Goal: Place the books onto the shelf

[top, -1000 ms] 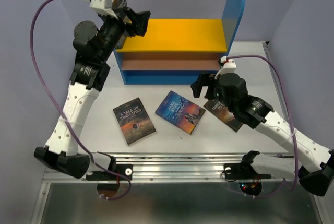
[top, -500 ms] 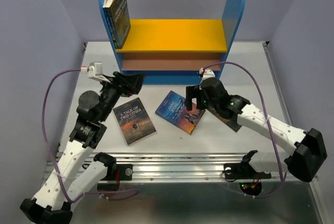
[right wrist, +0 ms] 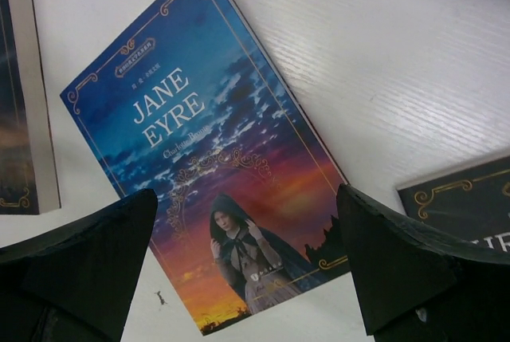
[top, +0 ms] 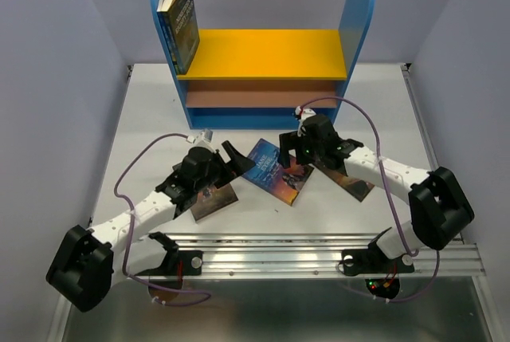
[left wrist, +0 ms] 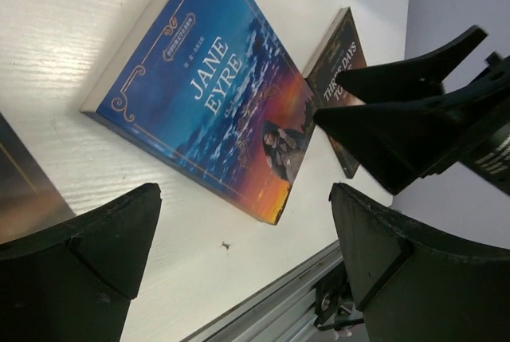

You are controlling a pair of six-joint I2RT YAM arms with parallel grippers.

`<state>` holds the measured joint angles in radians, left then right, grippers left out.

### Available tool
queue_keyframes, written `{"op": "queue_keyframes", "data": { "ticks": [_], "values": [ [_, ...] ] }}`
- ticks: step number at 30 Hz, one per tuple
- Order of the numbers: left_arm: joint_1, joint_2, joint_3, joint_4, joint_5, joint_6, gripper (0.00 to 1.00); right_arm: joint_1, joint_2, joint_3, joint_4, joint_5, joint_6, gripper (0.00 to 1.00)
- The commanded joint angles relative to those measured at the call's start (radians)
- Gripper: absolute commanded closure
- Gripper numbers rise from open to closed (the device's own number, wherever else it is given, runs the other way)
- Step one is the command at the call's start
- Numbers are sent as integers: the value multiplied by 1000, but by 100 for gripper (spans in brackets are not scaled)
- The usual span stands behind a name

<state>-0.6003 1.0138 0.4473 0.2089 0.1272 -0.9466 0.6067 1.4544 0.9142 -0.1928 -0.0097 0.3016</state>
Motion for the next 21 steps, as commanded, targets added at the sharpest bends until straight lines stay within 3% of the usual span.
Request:
{"op": "queue_keyframes", "data": {
  "ticks": [1, 6, 16, 21],
  "values": [
    [-18, 66, 13, 121, -27, -70, 1, -13, 49, 21, 87, -53, -59, 0],
    [-65, 233, 73, 124, -21, -107, 1, -42, 106, 29, 113, -68, -55, 0],
    [-105, 310, 68, 53, -93, -178, 1, -51, 187, 38, 138, -141, -4, 0],
    [-105, 442, 135, 34, -118, -161, 1, -61, 225, 31, 139, -170, 31, 0]
  ]
}}
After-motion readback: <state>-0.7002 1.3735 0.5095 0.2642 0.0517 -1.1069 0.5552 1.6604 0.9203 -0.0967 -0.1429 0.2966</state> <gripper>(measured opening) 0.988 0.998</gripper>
